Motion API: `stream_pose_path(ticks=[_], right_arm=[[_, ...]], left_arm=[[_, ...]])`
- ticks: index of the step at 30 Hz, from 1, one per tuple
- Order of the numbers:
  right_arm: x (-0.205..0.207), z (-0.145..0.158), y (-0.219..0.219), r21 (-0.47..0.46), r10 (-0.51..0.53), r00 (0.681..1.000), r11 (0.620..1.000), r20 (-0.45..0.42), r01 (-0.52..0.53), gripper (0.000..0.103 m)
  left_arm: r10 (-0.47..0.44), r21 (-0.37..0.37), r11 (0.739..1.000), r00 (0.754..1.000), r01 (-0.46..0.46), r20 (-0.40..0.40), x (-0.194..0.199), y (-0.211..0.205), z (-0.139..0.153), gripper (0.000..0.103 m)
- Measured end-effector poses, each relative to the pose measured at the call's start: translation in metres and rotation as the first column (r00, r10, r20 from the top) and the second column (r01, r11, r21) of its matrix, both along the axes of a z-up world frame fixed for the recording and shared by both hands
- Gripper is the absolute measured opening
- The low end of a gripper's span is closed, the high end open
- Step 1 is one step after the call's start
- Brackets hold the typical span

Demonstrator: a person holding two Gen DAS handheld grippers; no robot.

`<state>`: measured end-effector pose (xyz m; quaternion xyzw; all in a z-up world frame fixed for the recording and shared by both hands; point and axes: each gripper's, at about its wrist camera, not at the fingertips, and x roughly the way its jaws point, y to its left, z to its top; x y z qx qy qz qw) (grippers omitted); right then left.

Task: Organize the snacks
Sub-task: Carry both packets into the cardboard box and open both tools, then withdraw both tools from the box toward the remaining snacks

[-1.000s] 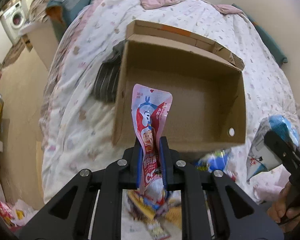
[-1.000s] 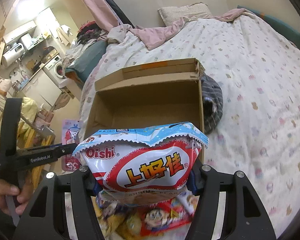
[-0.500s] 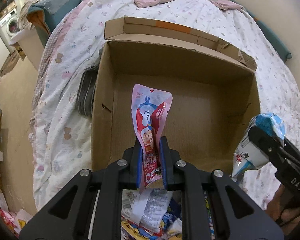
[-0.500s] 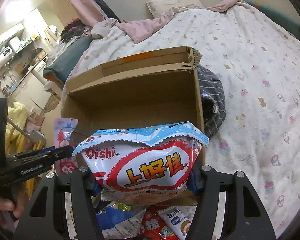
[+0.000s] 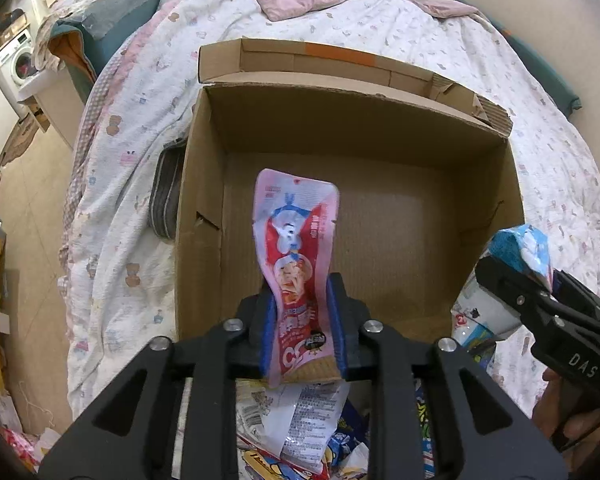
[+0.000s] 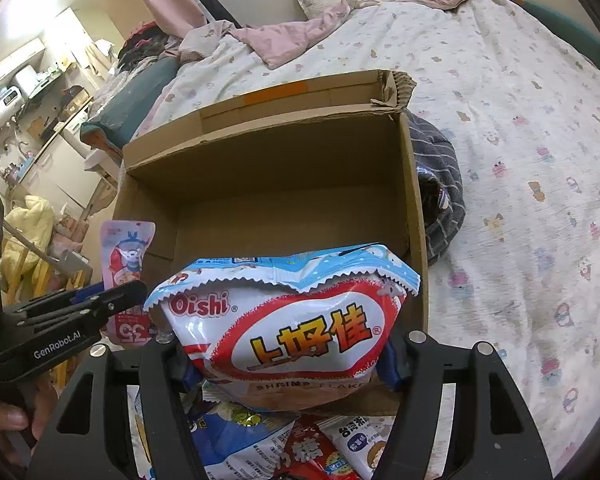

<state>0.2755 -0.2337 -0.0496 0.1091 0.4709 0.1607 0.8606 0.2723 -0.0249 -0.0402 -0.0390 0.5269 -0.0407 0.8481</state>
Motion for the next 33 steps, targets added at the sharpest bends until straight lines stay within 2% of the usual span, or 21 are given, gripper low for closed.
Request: stream_pose_path(ticks=[6,7,8,10,12,14,15,21,27,33], right_arm=[[0.000,0.003,-0.002,0.026,-0.011,1.000,1.000,0.018,0.011,0.089],[-0.001,0.005,-0.003,0.028,-0.016,0.999,1.000,0.031,0.015,0.091],[-0.002,0.007,-0.004,0.028,-0.019,0.999,0.999,0.040,0.018,0.094],[-0.003,0.010,-0.004,0.028,-0.025,0.998,0.999,0.054,0.023,0.096],[-0.002,0.011,-0.005,0.024,-0.026,0.998,0.999,0.058,0.025,0.096],[-0.002,0.011,-0.006,0.023,-0.028,0.998,0.999,0.055,0.027,0.096],[-0.002,0.012,-0.006,0.024,-0.029,0.998,0.999,0.054,0.028,0.096],[-0.001,0.012,-0.007,0.027,-0.029,0.998,0.999,0.054,0.027,0.096],[-0.002,0.013,-0.010,0.023,-0.025,0.998,0.999,0.055,0.024,0.096],[-0.008,0.017,-0.012,0.035,-0.028,0.998,0.999,0.063,0.026,0.096]], left_arm=[[-0.016,0.016,1.000,1.000,0.016,0.024,-0.003,-0.003,0.005,0.023],[-0.017,0.020,1.000,0.999,0.016,0.030,-0.004,-0.003,0.006,0.030],[-0.014,0.020,1.000,0.999,0.013,0.038,-0.005,-0.002,0.007,0.042],[-0.004,0.021,1.000,0.998,0.003,0.057,-0.006,-0.001,0.010,0.053],[0.003,0.029,1.000,0.997,-0.006,0.078,-0.007,0.001,0.014,0.059],[0.014,0.034,0.999,0.996,-0.017,0.088,-0.007,0.003,0.016,0.073],[0.017,0.032,0.999,0.996,-0.020,0.091,-0.007,0.003,0.017,0.075],[0.018,0.013,1.000,0.997,-0.019,0.081,-0.007,0.005,0.015,0.075],[0.023,0.022,0.999,0.993,-0.025,0.114,-0.014,0.005,0.020,0.075],[0.059,-0.011,0.998,0.988,-0.058,0.142,-0.024,0.013,0.027,0.075]])
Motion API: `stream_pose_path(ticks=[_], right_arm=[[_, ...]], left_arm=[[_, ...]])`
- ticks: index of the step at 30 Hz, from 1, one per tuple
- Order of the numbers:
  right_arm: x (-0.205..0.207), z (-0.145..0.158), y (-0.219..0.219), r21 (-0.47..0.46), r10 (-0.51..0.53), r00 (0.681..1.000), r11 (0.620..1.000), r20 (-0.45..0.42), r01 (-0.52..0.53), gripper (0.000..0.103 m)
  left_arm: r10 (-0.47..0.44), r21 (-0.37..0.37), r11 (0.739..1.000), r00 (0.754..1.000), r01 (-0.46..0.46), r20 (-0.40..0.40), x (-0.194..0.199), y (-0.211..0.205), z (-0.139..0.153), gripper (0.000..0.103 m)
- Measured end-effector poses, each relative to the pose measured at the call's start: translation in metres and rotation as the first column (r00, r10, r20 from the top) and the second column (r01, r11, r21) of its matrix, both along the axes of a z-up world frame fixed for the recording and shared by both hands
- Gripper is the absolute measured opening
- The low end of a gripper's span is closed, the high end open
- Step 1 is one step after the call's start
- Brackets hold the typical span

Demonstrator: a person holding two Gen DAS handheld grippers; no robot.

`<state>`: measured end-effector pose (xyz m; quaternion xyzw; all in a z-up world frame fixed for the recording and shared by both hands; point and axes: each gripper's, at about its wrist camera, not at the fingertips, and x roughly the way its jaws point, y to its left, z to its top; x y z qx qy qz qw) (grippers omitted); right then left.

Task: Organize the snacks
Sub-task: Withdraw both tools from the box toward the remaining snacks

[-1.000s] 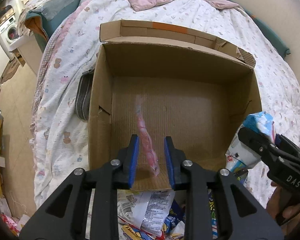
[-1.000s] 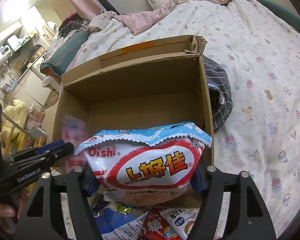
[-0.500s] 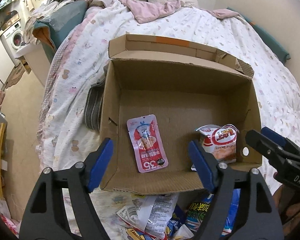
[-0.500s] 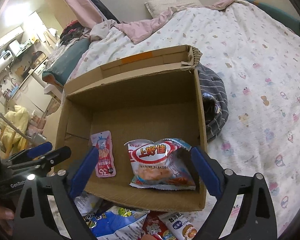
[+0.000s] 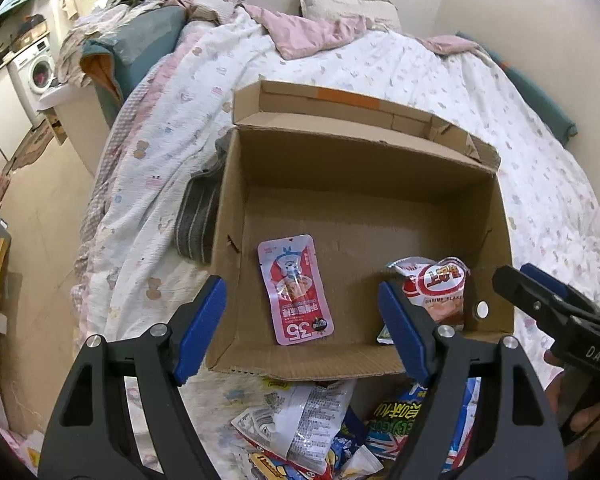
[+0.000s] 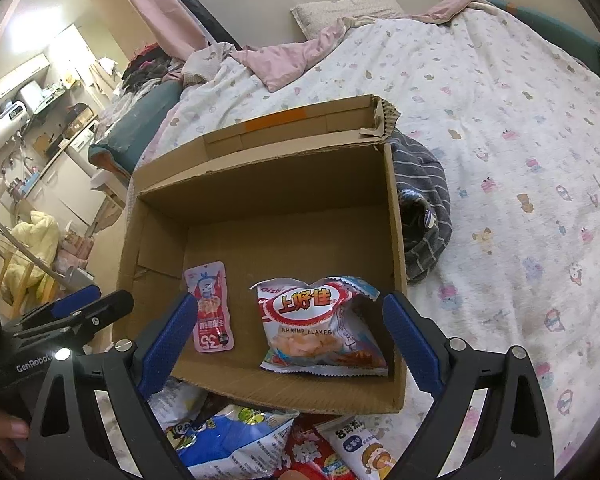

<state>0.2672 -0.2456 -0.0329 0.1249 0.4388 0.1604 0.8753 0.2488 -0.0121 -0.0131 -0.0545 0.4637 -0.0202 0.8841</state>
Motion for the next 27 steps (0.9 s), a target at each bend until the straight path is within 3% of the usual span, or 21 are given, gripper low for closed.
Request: stream_pose_path(ticks=[3,5,8,15,27], right_arm=[[-0.005,0.004,-0.001,0.000,0.001,1.000,1.000,0.012,-0.001,0.096],[-0.009,0.006,-0.002,-0.005,0.000,1.000,1.000,0.019,0.000,0.096],[-0.017,0.010,-0.004,0.002,-0.001,1.000,1.000,0.023,0.001,0.096],[-0.038,0.019,-0.010,0.005,-0.001,1.000,1.000,0.030,0.000,0.096],[-0.068,0.022,-0.013,0.008,-0.003,1.000,1.000,0.015,0.003,0.096]], left_arm=[[0.020,0.026,0.999,0.999,-0.021,0.025,-0.005,0.002,0.005,0.076],[0.029,0.035,0.999,0.999,-0.030,0.039,-0.008,0.004,0.008,0.090],[0.041,0.012,0.999,0.998,-0.041,0.043,-0.012,0.008,0.011,0.092],[0.025,-0.015,1.000,1.000,-0.025,0.014,-0.024,0.012,0.009,0.093],[0.050,0.025,0.998,0.999,-0.050,0.005,-0.059,0.025,0.011,0.093]])
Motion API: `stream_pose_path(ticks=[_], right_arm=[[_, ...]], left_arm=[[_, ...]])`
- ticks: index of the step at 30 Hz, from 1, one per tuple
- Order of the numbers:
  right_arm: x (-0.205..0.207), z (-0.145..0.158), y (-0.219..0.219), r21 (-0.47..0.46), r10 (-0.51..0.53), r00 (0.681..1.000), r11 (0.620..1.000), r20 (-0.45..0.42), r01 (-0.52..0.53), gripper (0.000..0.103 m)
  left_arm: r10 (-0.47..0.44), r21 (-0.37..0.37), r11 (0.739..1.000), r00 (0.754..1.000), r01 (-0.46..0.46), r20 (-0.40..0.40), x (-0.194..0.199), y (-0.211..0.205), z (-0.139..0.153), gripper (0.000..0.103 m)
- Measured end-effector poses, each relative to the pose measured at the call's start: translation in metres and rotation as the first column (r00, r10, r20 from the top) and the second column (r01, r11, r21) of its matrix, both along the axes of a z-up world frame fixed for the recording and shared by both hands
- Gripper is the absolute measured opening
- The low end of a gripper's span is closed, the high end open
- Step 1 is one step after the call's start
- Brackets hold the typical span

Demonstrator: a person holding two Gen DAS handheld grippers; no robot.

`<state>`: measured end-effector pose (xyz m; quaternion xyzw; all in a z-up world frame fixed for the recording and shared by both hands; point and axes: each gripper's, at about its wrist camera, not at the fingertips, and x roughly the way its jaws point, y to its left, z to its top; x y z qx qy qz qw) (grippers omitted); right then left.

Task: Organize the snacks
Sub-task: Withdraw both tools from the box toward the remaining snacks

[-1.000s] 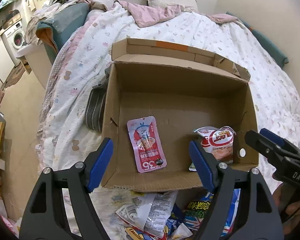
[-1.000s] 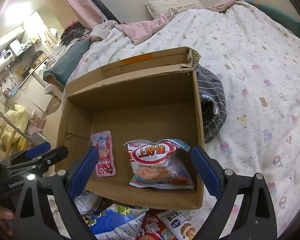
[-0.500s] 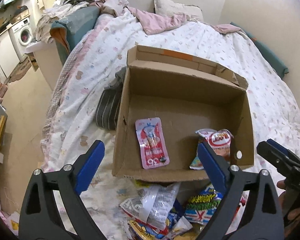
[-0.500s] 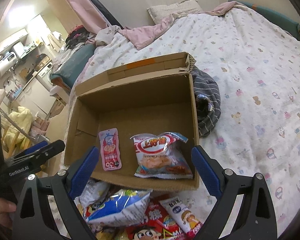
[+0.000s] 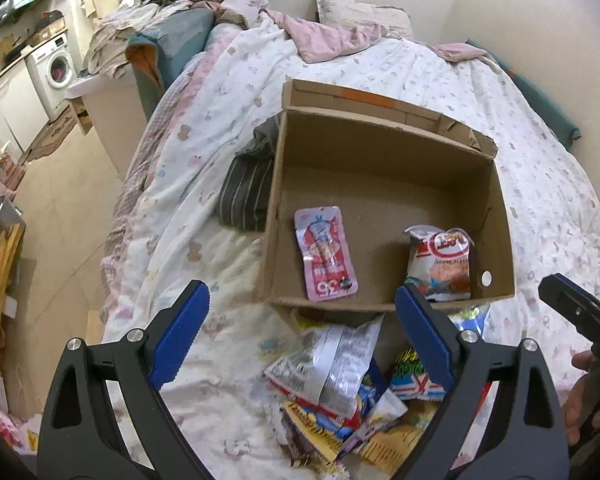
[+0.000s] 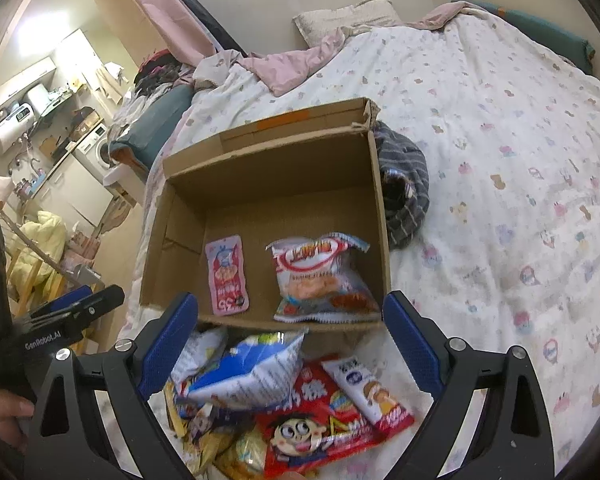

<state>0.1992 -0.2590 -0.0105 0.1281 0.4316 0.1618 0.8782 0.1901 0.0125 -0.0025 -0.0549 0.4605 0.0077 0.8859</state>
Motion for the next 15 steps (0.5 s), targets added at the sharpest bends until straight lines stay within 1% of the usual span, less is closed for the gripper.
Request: stream_pose_path(ticks=[6,8,10,14,15], right_arm=[[-0.029,-0.003,-0.008,0.012,0.000,1.000,1.000,-0.023,0.000,0.096],[-0.036,-0.005,-0.014,0.035,-0.008,0.999,0.999,-0.039,0.009,0.096],[-0.041,-0.011,-0.022,0.064,-0.025,0.997,0.998,-0.070,0.030,0.096],[-0.042,-0.030,-0.033,0.073,-0.037,0.988,0.996,-0.148,0.049,0.096],[-0.040,-0.038,-0.036,0.082,-0.034,0.982,0.995,-0.188,0.050,0.096]], left_arm=[[0.010,-0.010,1.000,0.999,-0.010,-0.033,-0.023,0.005,-0.009,0.093],[0.012,-0.009,1.000,0.999,-0.012,-0.042,-0.030,0.007,-0.013,0.093],[0.015,-0.015,1.000,0.999,-0.016,-0.048,-0.034,0.010,-0.016,0.093],[0.026,-0.016,0.999,0.998,-0.027,-0.060,-0.041,0.018,-0.022,0.093],[0.028,-0.017,0.999,0.998,-0.029,-0.063,-0.042,0.019,-0.023,0.093]])
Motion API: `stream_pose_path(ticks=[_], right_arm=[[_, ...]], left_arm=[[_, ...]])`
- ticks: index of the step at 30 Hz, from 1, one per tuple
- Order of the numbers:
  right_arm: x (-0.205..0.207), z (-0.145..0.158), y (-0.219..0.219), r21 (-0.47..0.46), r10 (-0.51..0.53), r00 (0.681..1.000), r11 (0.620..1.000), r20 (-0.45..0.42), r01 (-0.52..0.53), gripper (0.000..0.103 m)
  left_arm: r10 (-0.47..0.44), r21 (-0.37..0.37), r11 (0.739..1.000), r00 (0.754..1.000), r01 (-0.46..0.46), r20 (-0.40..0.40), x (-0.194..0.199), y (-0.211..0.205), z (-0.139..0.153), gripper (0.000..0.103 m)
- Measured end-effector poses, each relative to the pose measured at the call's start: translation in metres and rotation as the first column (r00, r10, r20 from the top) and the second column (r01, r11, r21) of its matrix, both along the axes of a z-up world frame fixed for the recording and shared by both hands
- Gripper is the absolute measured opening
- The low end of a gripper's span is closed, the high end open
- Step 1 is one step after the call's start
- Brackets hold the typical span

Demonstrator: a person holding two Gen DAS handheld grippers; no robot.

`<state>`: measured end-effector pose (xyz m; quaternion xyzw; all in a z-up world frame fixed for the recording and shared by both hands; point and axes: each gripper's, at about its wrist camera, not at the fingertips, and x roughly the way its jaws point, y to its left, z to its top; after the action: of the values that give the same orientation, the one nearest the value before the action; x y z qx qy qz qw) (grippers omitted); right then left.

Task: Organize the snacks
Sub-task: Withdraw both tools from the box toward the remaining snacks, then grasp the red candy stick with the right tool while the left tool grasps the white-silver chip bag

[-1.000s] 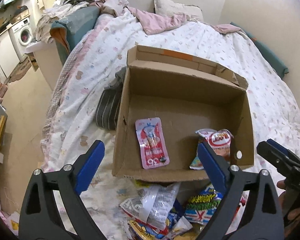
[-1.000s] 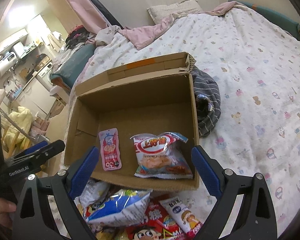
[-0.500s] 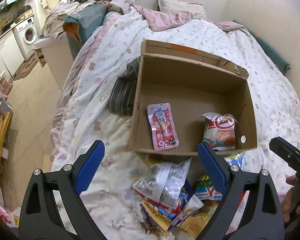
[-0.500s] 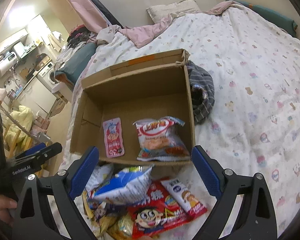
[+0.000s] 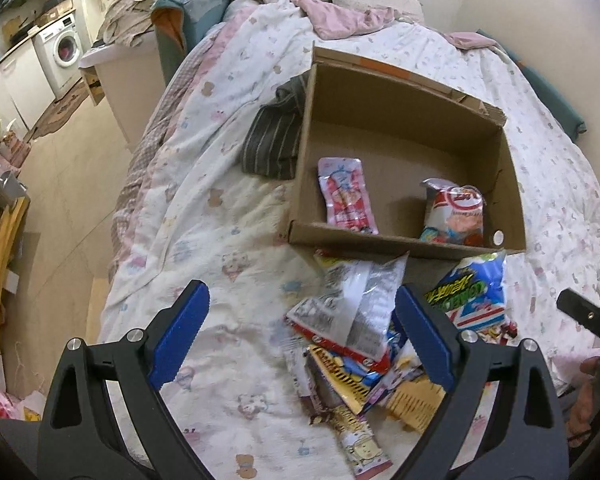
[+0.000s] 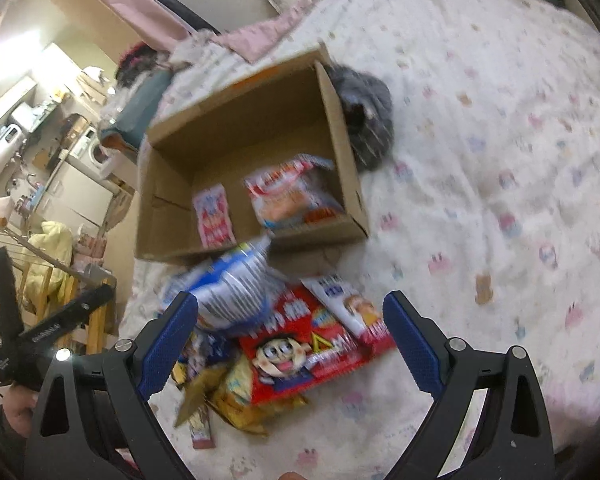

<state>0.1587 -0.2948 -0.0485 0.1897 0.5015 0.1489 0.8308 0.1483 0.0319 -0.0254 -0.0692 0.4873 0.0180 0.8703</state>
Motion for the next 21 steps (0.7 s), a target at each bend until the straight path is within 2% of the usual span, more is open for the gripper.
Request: stream_pose_path(ticks=[3,6,8,13,18,19,20,21], right_arm=[[0.004,-0.030,-0.009,0.093,0.004,0.987,0.996,-0.162,0.011,0.096],[0.005,-0.070,-0.012,0.196,0.013,0.932,0.979,-0.362,0.063,0.094],[0.006,-0.082,-0.012,0.221,-0.001,0.913,0.970,-0.409,0.099,0.090],[0.020,-0.097,0.003,0.234,-0.024,0.898,0.962,-0.440,0.141,0.079],[0.028,-0.112,0.013,0.200,-0.068,0.878,0.963,-0.473,0.183,0.070],[0.029,-0.112,0.014,0.191,-0.073,0.879,0.965,-0.471,0.182,0.063],[0.029,-0.112,0.013,0.186,-0.077,0.882,0.966,-0.464,0.182,0.051],[0.029,-0.110,0.010,0.181,-0.085,0.888,0.966,-0.451,0.184,0.045]], left_arm=[[0.005,-0.020,1.000,1.000,-0.006,-0.015,-0.003,0.006,-0.002,0.093],[0.008,-0.030,1.000,1.000,-0.009,-0.013,-0.006,0.009,-0.002,0.093],[0.005,-0.038,0.999,1.000,-0.005,-0.010,-0.006,0.009,-0.001,0.093],[-0.013,-0.038,0.999,1.000,0.013,0.005,-0.004,0.004,0.002,0.093],[-0.007,-0.010,1.000,1.000,0.007,0.020,-0.005,0.007,0.001,0.093],[-0.005,-0.009,1.000,1.000,0.005,0.019,-0.005,0.008,0.000,0.093],[0.001,-0.010,1.000,1.000,-0.001,0.013,-0.005,0.010,-0.001,0.093],[0.005,-0.012,1.000,1.000,-0.005,0.010,-0.005,0.012,-0.002,0.093]])
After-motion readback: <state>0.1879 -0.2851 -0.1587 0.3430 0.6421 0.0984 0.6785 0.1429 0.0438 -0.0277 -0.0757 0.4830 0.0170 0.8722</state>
